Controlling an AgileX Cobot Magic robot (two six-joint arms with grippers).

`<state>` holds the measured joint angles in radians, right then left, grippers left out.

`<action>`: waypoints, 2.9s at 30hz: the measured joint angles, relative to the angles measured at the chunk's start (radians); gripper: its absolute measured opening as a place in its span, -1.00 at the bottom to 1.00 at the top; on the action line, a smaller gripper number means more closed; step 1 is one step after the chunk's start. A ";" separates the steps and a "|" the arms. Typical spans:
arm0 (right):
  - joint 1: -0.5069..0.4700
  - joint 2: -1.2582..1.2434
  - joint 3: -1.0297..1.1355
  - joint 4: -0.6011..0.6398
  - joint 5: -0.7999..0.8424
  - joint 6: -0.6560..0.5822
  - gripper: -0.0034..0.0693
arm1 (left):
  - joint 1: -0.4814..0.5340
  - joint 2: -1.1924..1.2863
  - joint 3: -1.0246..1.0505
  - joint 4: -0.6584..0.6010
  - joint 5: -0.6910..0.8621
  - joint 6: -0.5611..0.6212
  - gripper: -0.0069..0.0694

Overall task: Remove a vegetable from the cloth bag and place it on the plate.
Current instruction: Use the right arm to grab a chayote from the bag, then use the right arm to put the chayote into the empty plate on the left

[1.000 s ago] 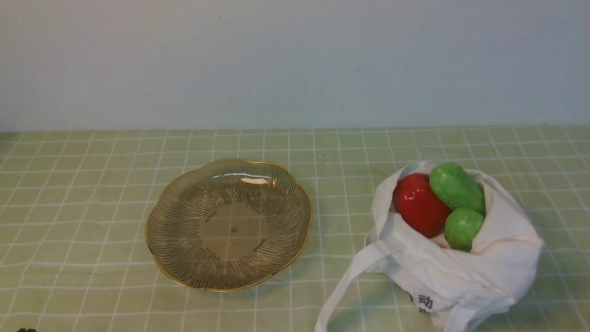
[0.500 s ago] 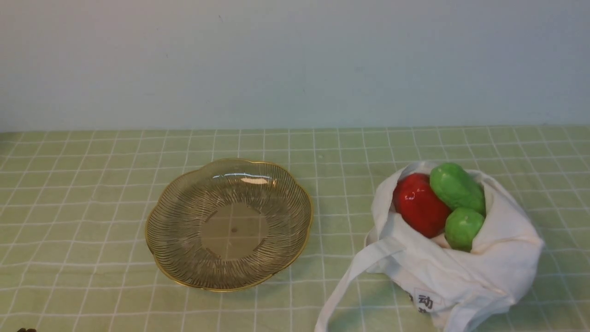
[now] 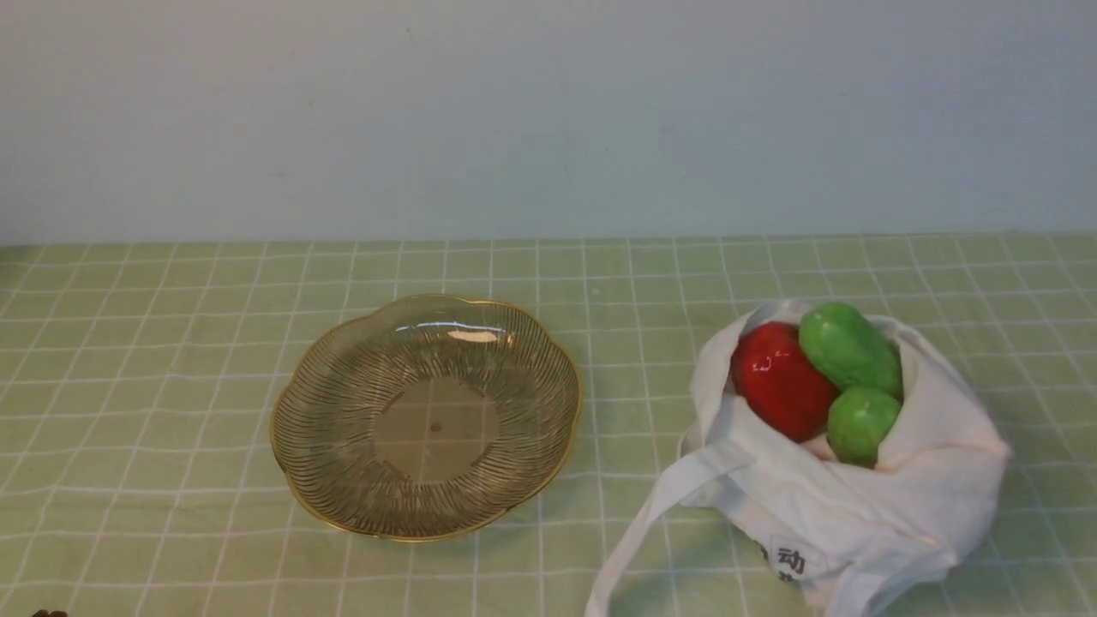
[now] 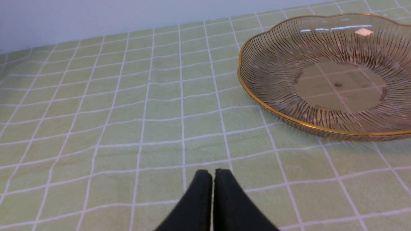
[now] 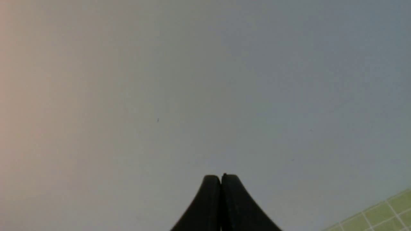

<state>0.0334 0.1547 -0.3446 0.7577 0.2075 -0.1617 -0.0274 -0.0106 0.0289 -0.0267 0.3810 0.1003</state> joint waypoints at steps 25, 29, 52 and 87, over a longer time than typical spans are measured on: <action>0.211 1.265 -0.787 -0.344 0.632 -0.246 0.04 | 0.000 0.000 0.000 0.000 0.000 0.000 -0.83; 0.283 1.345 -0.804 -0.520 0.598 -0.147 0.58 | 0.000 0.000 0.000 0.000 0.000 0.000 -0.83; 0.299 1.366 -0.864 -0.752 0.572 0.045 0.32 | 0.000 0.000 0.000 0.000 0.000 0.000 -0.83; 0.600 1.906 -1.196 0.209 0.403 -0.548 0.38 | 0.000 0.000 0.000 0.000 0.000 0.000 -0.83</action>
<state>0.6336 2.0608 -1.5408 0.9666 0.6110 -0.7098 -0.0274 -0.0106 0.0289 -0.0267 0.3810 0.1003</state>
